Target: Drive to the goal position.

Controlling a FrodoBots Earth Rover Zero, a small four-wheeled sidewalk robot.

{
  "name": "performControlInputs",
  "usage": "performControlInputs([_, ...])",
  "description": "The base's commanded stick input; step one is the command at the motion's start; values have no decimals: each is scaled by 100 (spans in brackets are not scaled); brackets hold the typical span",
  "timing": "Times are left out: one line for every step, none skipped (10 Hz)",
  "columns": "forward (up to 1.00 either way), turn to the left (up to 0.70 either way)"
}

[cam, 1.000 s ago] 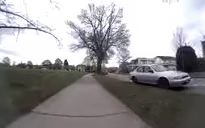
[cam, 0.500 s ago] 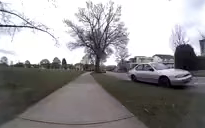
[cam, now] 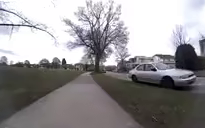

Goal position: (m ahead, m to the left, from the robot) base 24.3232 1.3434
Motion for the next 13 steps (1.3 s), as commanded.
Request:
performControlInputs([85, 0])
performControlInputs([85, 0])
performControlInputs([85, 0])
performControlInputs([85, 0])
performControlInputs([85, 0])
performControlInputs([85, 0])
performControlInputs([85, 0])
performControlInputs([85, 0])
performControlInputs([85, 0])
performControlInputs([85, 0])
performControlInputs([85, 0])
performControlInputs([85, 0])
performControlInputs([85, 0])
